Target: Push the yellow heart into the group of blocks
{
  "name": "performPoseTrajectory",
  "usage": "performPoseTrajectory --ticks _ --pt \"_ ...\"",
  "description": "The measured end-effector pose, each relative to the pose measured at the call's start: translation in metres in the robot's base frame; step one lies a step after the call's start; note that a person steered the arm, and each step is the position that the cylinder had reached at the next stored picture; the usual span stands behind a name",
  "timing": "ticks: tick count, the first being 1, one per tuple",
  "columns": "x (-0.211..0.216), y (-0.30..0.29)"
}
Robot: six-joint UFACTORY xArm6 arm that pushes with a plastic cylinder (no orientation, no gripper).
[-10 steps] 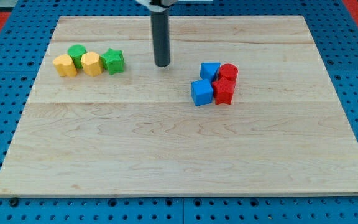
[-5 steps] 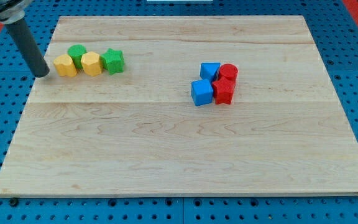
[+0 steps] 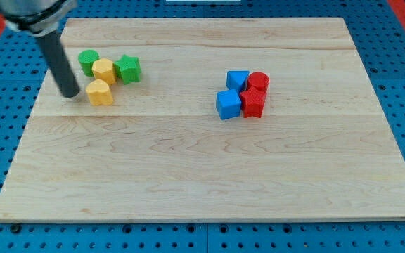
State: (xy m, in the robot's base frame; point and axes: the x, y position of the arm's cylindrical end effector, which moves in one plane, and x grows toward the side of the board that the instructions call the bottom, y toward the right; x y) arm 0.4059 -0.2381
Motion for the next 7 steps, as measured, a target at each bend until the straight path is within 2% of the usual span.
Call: performPoseTrajectory --ticks 2,3,4,5,7 --pt "-0.009 0.152" --pt "-0.009 0.168" --pt "-0.013 0.153" --pt "-0.013 0.194" --pt "0.02 0.291"
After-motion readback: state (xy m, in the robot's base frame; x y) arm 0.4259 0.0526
